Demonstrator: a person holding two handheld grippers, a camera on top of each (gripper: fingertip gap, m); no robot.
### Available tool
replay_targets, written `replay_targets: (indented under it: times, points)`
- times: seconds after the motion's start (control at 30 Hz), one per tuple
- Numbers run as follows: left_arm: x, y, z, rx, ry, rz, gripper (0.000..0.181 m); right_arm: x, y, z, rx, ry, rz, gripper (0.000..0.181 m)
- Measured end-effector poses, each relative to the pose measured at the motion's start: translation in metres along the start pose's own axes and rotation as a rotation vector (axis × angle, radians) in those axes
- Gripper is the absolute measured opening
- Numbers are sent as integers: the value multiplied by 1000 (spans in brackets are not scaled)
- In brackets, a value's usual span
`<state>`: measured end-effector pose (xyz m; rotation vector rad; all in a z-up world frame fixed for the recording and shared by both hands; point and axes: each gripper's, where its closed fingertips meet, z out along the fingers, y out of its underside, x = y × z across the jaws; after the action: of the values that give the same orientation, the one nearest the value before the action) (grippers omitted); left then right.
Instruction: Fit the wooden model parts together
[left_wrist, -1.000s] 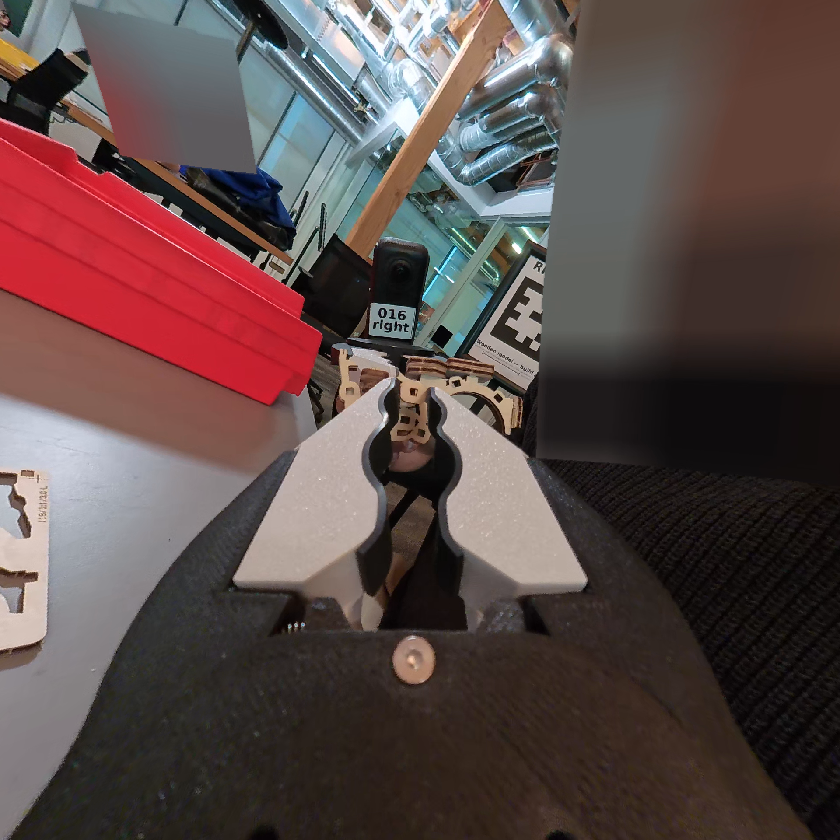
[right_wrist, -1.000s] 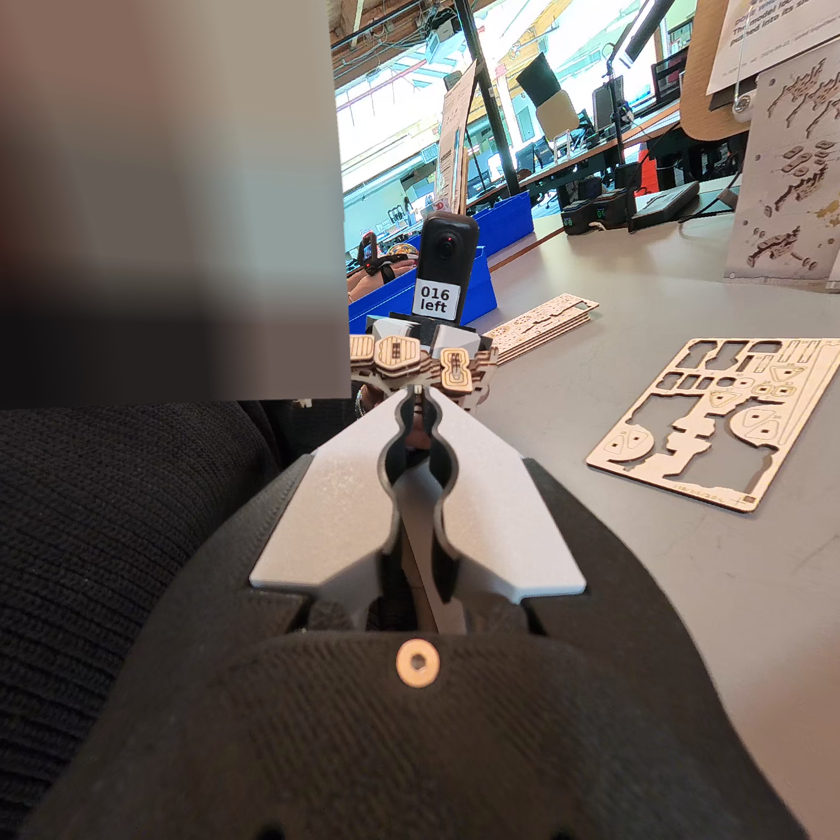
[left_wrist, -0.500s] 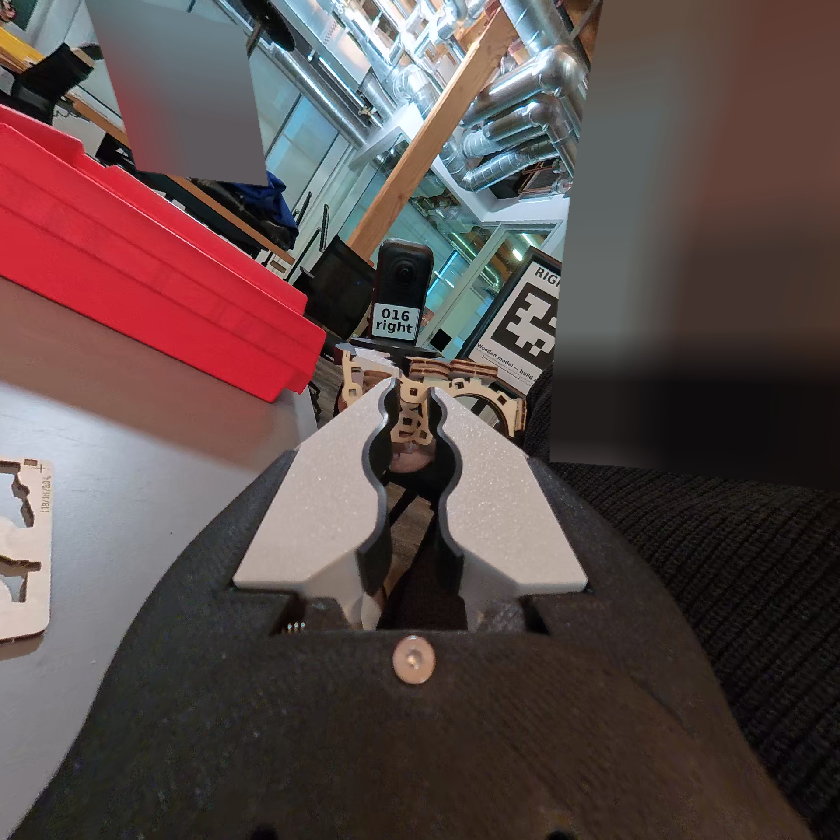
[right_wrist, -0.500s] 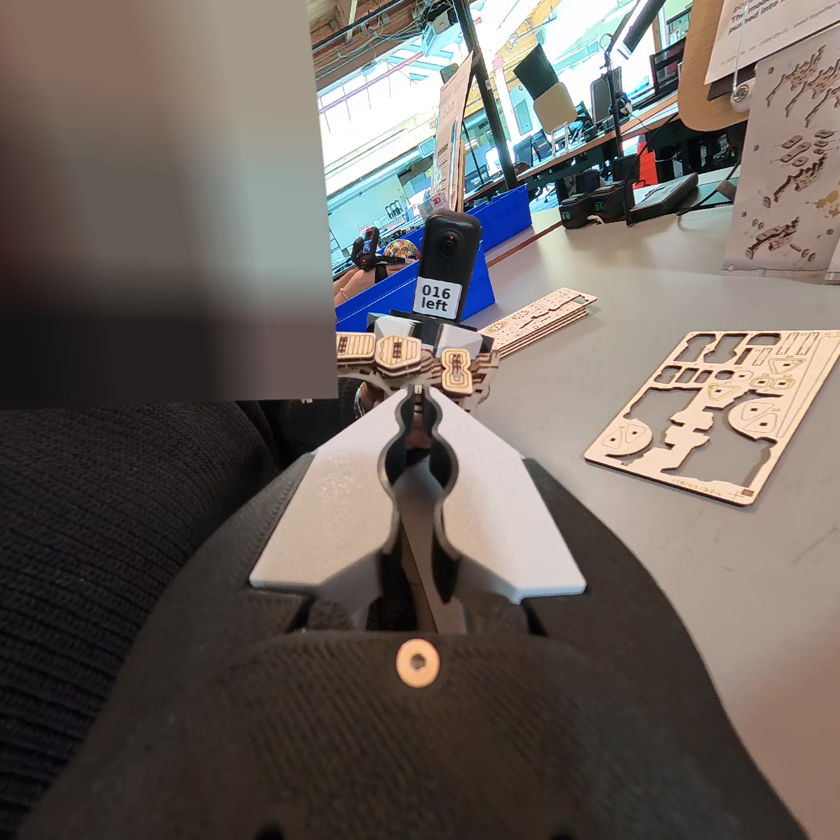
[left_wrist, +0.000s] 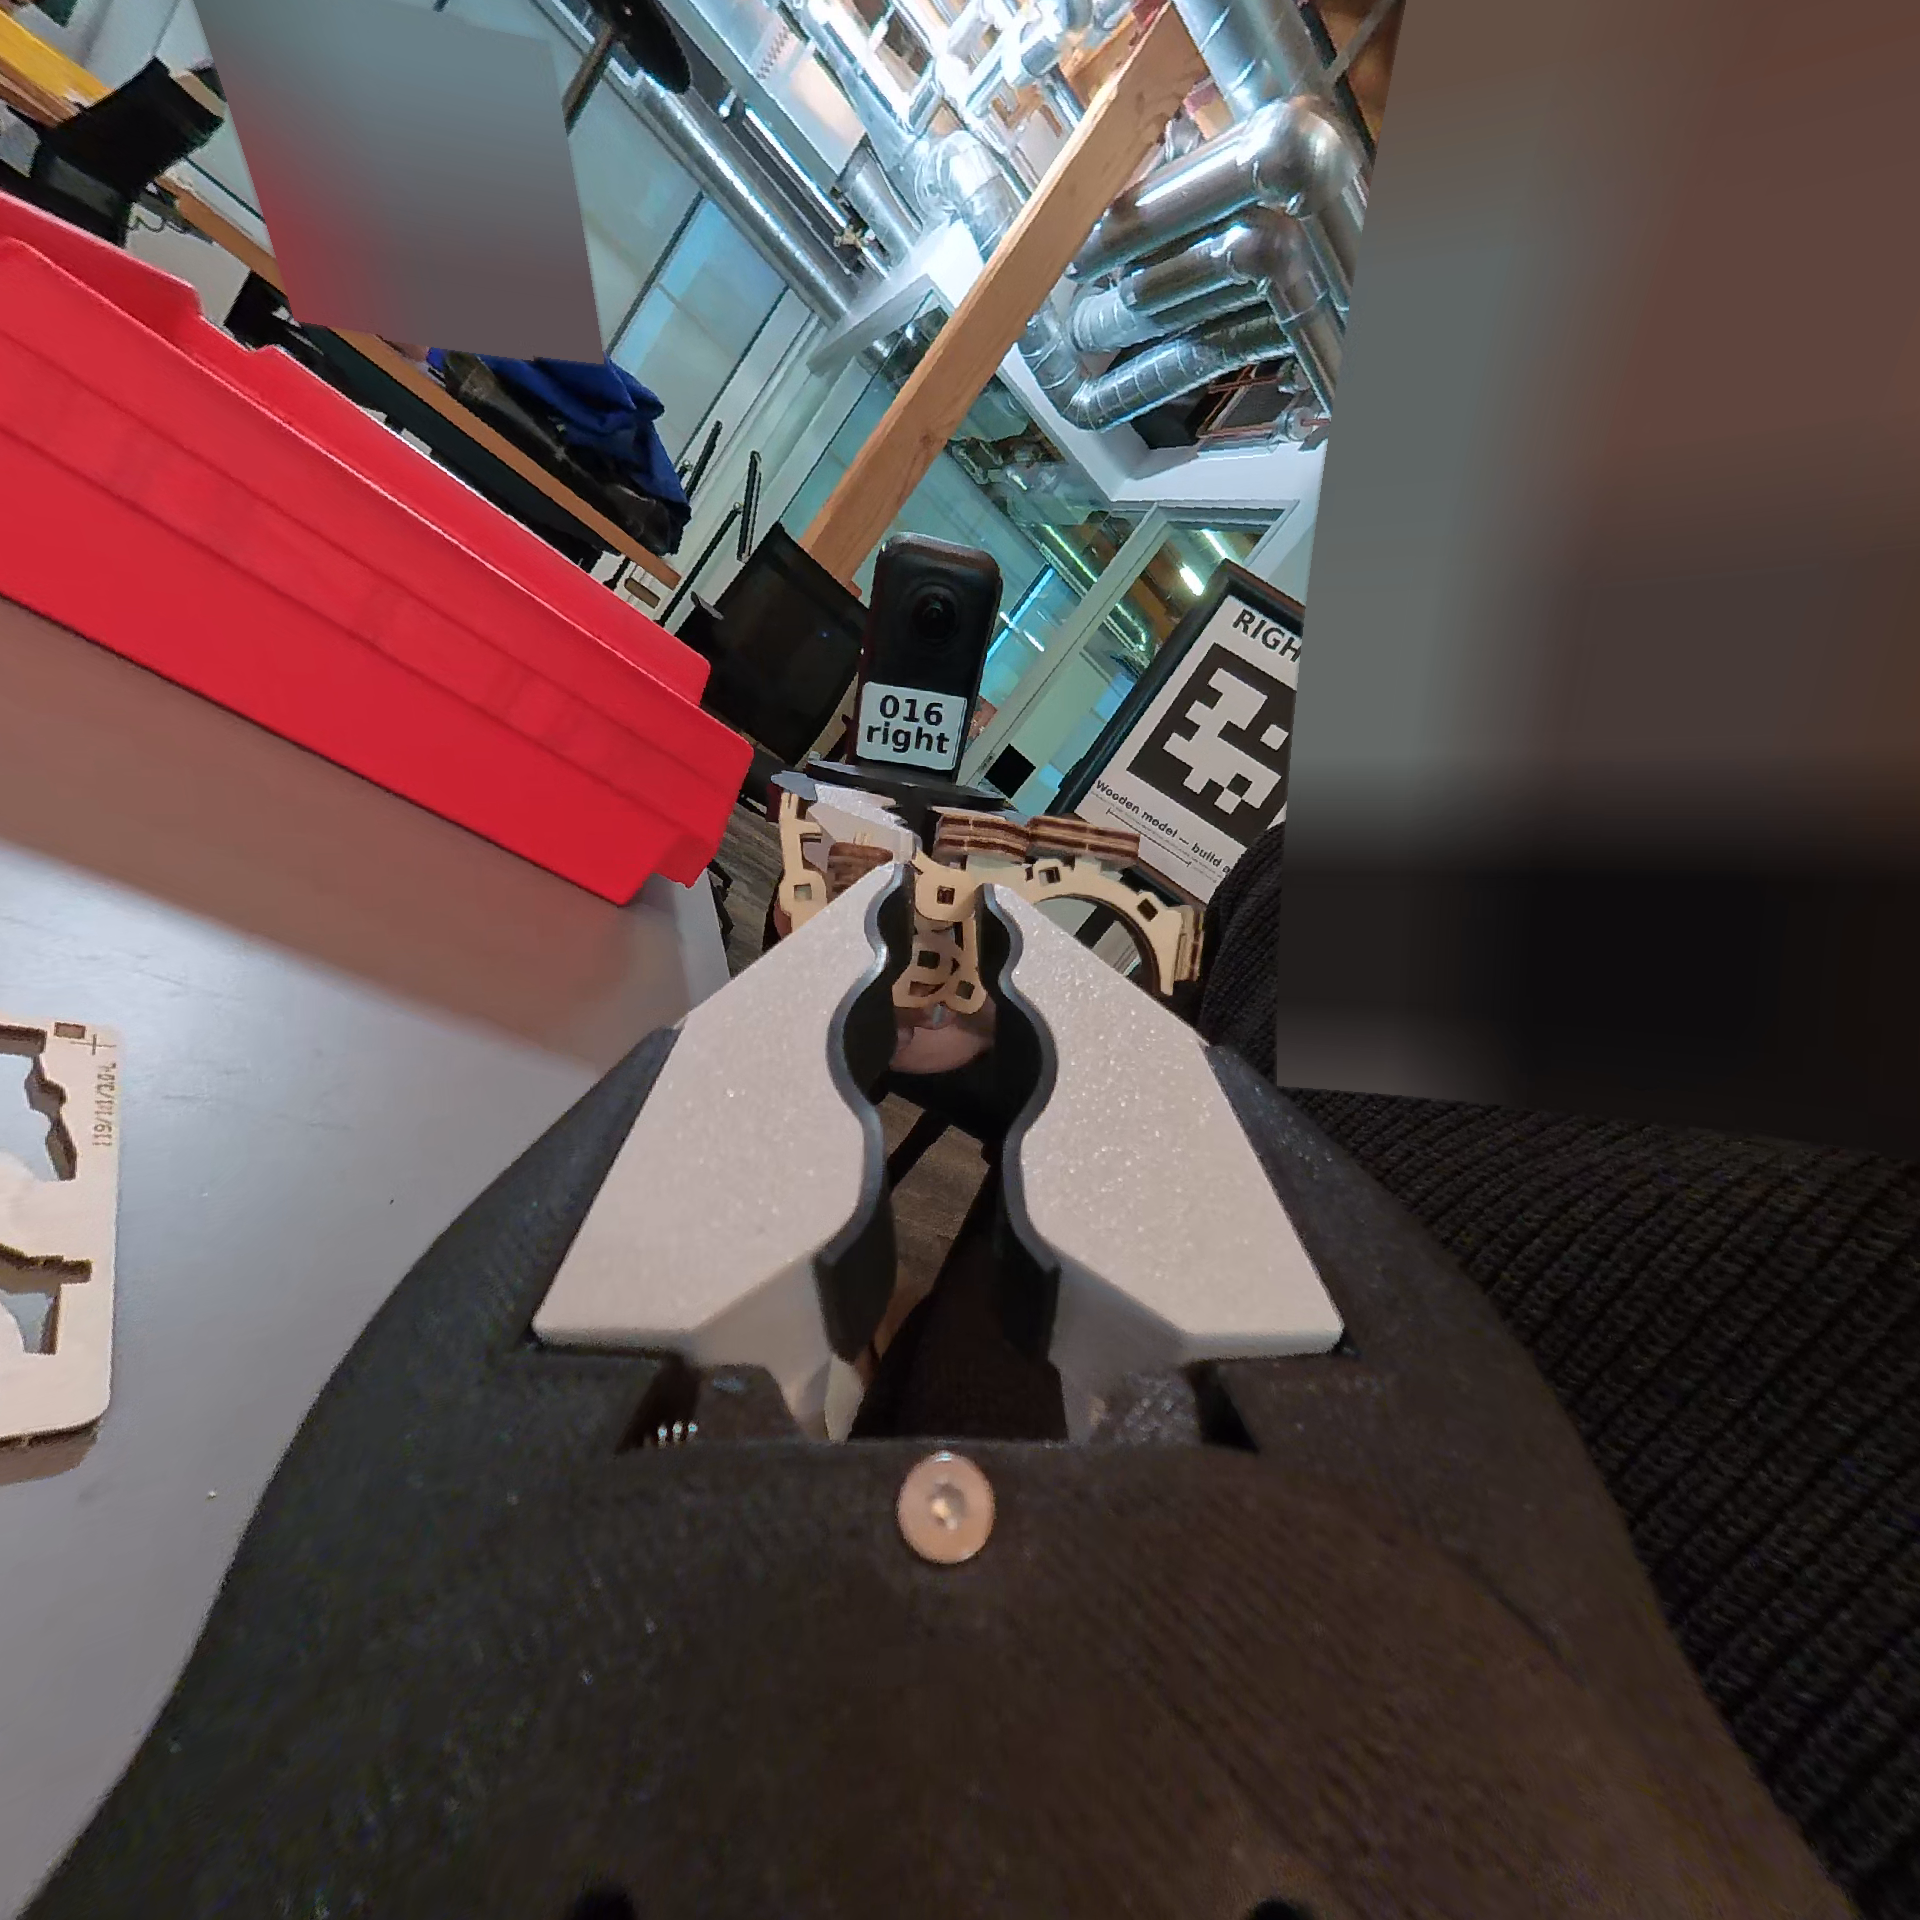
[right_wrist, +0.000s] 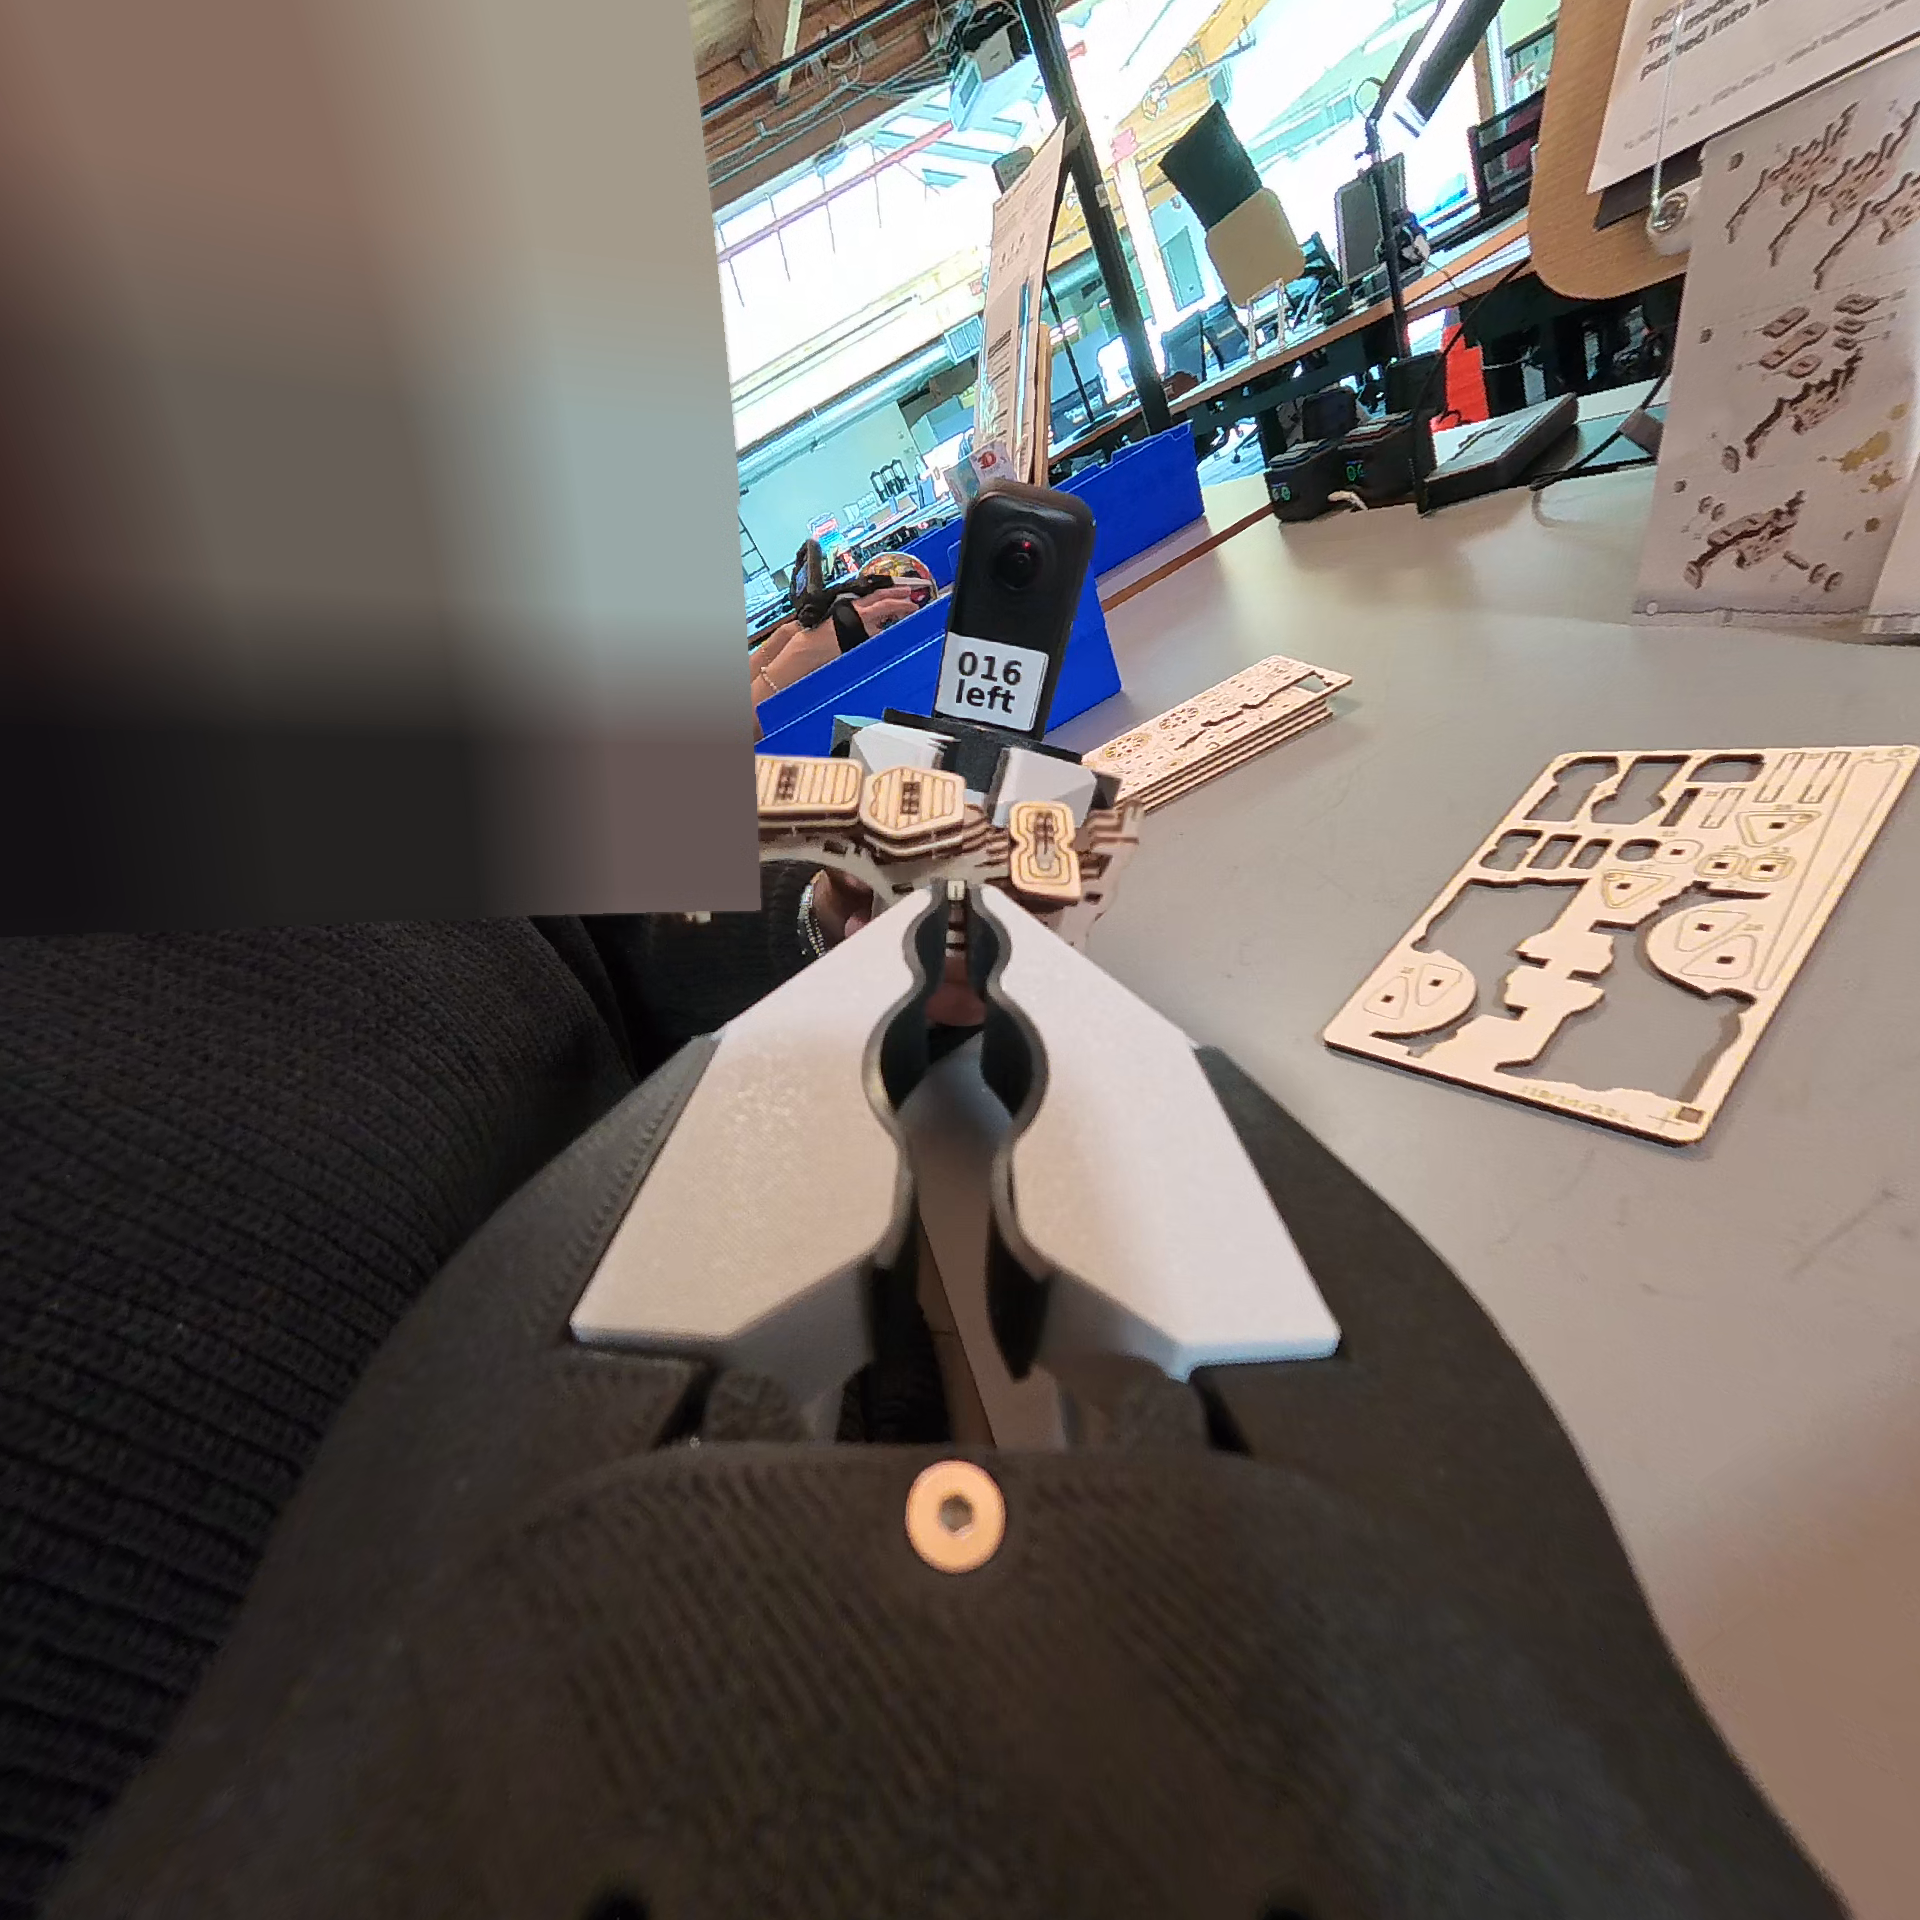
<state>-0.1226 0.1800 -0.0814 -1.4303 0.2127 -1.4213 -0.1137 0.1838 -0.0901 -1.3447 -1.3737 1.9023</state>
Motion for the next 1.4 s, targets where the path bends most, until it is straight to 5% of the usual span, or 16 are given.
replay_targets:
  times: [0.53,1.4]
  points:
    - [-3,2,0,13,42,-145,9,2,3,0,-11,6,0,1]
    - [-8,-8,-8,22,-48,-6,11,9,-3,-5,12,41,2,1]
